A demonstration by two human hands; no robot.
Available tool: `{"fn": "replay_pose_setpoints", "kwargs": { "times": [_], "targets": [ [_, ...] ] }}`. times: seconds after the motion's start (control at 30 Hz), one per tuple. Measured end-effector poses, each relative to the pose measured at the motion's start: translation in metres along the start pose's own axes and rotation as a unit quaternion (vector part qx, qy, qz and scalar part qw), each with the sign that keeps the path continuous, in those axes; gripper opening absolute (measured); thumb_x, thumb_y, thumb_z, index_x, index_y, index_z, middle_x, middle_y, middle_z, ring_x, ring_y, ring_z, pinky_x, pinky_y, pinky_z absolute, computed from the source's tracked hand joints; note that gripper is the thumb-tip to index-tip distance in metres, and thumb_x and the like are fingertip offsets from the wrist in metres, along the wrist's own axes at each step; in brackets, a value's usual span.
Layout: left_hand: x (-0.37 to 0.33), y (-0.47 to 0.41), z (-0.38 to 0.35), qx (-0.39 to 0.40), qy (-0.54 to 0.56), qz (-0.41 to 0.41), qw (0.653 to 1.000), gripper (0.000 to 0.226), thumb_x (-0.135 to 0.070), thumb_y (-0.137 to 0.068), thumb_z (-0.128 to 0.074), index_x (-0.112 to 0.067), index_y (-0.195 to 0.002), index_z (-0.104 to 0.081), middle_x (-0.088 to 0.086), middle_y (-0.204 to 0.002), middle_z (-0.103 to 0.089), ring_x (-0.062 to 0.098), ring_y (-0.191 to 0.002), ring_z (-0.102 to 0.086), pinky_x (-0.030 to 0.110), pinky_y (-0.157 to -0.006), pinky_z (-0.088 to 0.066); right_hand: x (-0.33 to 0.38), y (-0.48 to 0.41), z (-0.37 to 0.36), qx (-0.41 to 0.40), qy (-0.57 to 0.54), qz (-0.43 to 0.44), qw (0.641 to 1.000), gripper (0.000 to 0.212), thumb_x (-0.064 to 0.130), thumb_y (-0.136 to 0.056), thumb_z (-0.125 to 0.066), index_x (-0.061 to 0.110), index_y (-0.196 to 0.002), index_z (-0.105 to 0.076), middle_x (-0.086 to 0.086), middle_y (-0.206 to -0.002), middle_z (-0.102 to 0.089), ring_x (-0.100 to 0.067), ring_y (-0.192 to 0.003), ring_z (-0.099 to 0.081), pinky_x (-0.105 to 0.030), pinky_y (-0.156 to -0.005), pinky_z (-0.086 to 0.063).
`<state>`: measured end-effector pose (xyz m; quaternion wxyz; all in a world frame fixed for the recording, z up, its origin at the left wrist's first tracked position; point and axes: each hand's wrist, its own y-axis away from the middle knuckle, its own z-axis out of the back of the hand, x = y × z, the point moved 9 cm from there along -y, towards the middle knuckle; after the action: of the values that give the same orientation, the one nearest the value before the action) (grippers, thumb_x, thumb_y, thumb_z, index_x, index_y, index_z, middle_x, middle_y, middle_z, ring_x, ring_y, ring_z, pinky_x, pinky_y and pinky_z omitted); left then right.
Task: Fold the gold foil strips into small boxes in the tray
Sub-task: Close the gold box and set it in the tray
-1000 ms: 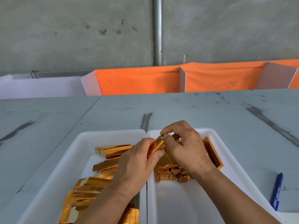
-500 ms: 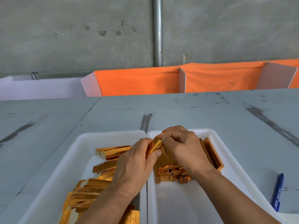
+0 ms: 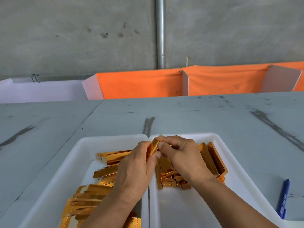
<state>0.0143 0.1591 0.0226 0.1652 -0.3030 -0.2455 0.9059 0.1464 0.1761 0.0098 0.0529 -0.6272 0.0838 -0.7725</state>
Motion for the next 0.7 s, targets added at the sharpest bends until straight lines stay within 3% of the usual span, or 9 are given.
{"fn": "replay_pose_setpoints", "kwargs": {
  "times": [0.17, 0.3, 0.4, 0.6, 0.7],
  "targets": [
    [0.0010, 0.0004, 0.0000, -0.001, 0.006, 0.002, 1.000, 0.061, -0.069, -0.079, -0.027, -0.026, -0.113, -0.053, -0.017, -0.070, -0.048, 0.001, -0.061, -0.052, 0.009, -0.053, -0.038, -0.0012, 0.0010, -0.0025, 0.015, -0.030, -0.006, 0.999, 0.021, 0.022, -0.095, -0.064, 0.034, -0.108, -0.074, 0.019, -0.078, -0.065, 0.011, -0.063, -0.060, -0.008, -0.057, -0.045],
    [0.0005, 0.0010, 0.0003, -0.004, 0.018, 0.003, 1.000, 0.059, -0.069, -0.080, -0.027, -0.026, -0.111, -0.053, -0.017, -0.069, -0.049, 0.001, -0.061, -0.053, 0.009, -0.059, -0.042, 0.0024, 0.0033, -0.0047, 0.026, -0.071, -0.001, 0.997, 0.020, 0.019, -0.094, -0.065, 0.036, -0.096, -0.075, 0.019, -0.067, -0.068, 0.008, -0.057, -0.061, -0.006, -0.052, -0.045],
    [0.0001, 0.0015, 0.0001, -0.005, 0.011, 0.004, 1.000, 0.056, -0.067, -0.082, -0.030, -0.026, -0.113, -0.053, -0.019, -0.069, -0.048, 0.000, -0.061, -0.052, 0.006, -0.056, -0.039, 0.0068, 0.0047, -0.0053, 0.023, -0.080, 0.014, 0.996, 0.021, 0.020, -0.093, -0.066, 0.038, -0.085, -0.074, 0.013, -0.063, -0.070, 0.007, -0.052, -0.059, -0.005, -0.053, -0.044],
    [-0.0009, 0.0004, -0.0015, 0.001, 0.011, 0.004, 1.000, 0.062, -0.069, -0.079, -0.027, -0.028, -0.119, -0.050, -0.021, -0.072, -0.047, -0.001, -0.064, -0.052, 0.007, -0.056, -0.040, 0.0010, 0.0039, -0.0020, -0.014, -0.085, 0.007, 0.996, 0.013, 0.025, -0.088, -0.071, 0.027, -0.099, -0.078, -0.001, -0.071, -0.074, 0.000, -0.051, -0.058, -0.008, -0.049, -0.044],
    [-0.0021, 0.0001, -0.0015, 0.000, 0.017, 0.003, 1.000, 0.061, -0.069, -0.079, -0.028, -0.028, -0.119, -0.050, -0.022, -0.072, -0.047, -0.001, -0.063, -0.052, 0.005, -0.056, -0.040, 0.0004, 0.0045, 0.0005, -0.027, -0.081, 0.015, 0.996, 0.012, 0.027, -0.087, -0.072, 0.031, -0.098, -0.077, -0.001, -0.068, -0.072, -0.002, -0.052, -0.060, -0.011, -0.047, -0.045]
  ]
}}
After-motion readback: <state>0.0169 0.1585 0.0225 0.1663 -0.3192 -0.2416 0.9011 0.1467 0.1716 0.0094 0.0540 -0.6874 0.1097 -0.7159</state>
